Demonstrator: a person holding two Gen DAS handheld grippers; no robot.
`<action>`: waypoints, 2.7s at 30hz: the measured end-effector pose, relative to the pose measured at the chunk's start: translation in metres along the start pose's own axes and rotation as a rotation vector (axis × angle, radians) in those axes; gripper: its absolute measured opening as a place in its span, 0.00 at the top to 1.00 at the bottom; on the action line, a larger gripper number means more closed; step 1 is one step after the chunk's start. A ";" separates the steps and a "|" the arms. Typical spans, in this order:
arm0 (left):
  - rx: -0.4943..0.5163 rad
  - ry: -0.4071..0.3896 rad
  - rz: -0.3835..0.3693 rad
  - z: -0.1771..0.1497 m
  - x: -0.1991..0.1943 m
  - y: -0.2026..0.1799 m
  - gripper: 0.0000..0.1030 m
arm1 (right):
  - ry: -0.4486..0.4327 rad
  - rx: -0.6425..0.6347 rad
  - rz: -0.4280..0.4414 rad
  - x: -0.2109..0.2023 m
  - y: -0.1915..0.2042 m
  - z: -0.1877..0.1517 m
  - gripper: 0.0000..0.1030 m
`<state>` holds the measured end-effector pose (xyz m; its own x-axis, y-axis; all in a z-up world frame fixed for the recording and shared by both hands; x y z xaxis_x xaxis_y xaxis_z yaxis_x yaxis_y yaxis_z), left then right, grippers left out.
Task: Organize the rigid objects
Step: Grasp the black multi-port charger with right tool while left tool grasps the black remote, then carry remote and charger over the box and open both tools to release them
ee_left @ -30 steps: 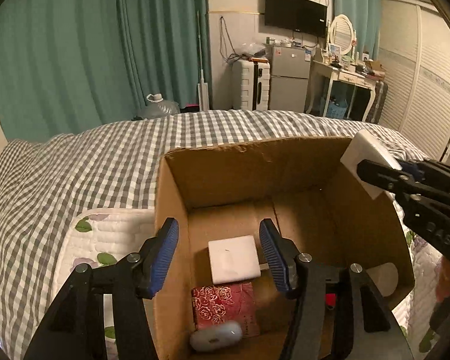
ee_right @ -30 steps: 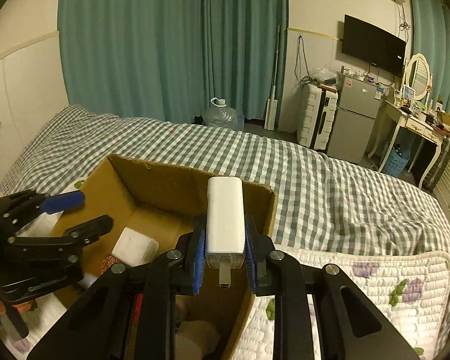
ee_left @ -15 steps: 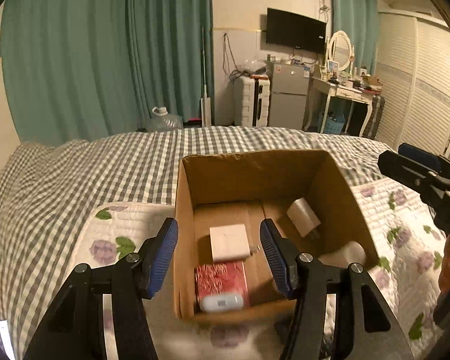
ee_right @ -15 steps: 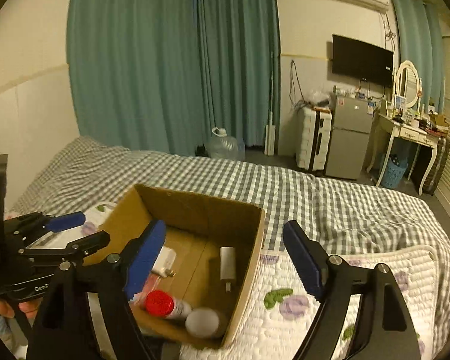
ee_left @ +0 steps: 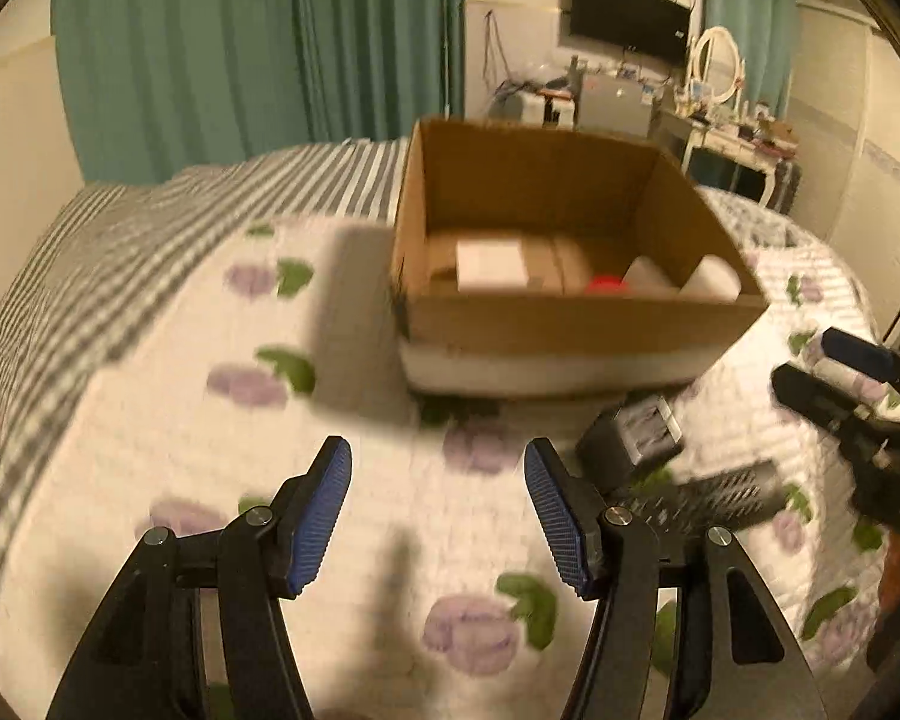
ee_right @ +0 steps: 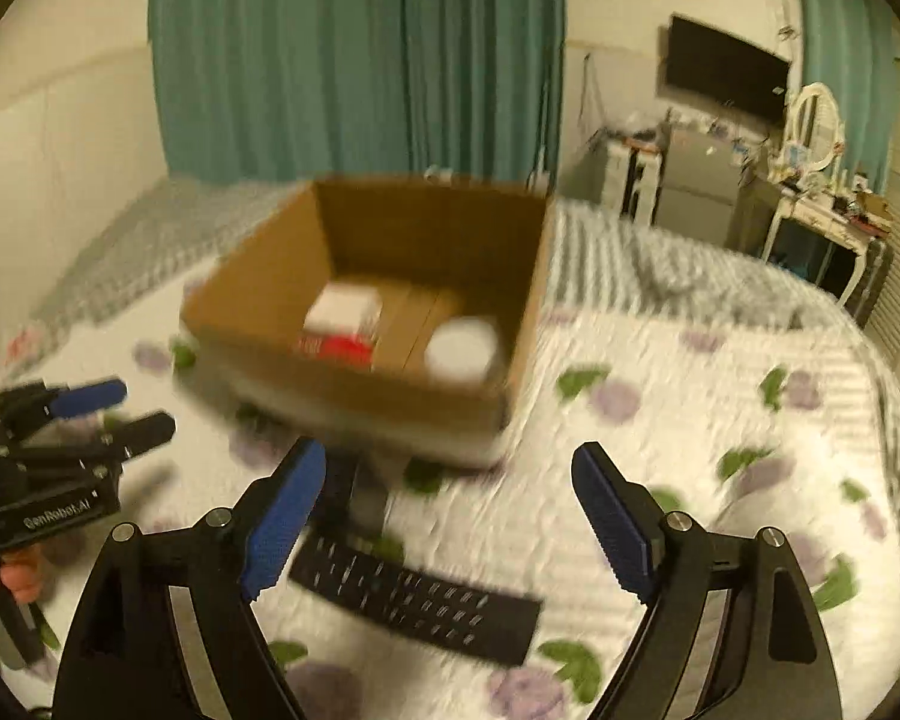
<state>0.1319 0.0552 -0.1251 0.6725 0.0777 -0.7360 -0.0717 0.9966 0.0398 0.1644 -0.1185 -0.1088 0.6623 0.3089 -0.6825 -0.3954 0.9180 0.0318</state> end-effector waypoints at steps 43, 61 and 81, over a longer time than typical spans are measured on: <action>0.351 0.087 -0.248 -0.042 0.015 -0.127 0.39 | 0.049 0.169 -0.115 -0.057 -0.080 -0.050 0.62; 0.488 0.128 -0.194 -0.041 0.059 -0.185 0.38 | 0.091 0.231 -0.067 -0.040 -0.085 -0.056 0.62; 0.335 0.047 -0.271 -0.023 0.009 -0.150 0.82 | 0.072 0.217 -0.083 -0.048 -0.081 -0.051 0.62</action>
<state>0.1319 -0.0943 -0.1531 0.5992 -0.1810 -0.7799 0.3512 0.9348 0.0529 0.1320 -0.2210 -0.1158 0.6368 0.2190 -0.7393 -0.1905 0.9738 0.1243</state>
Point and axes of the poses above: each gripper's, at about its wrist camera, not at the fingertips, and x roughly the way its jaws point, y to its left, z to its top, the point moved 5 cm from there along x, roughly the way its jaws point, and after that the axes turned 3 degrees about z, right-handed, at the moved point
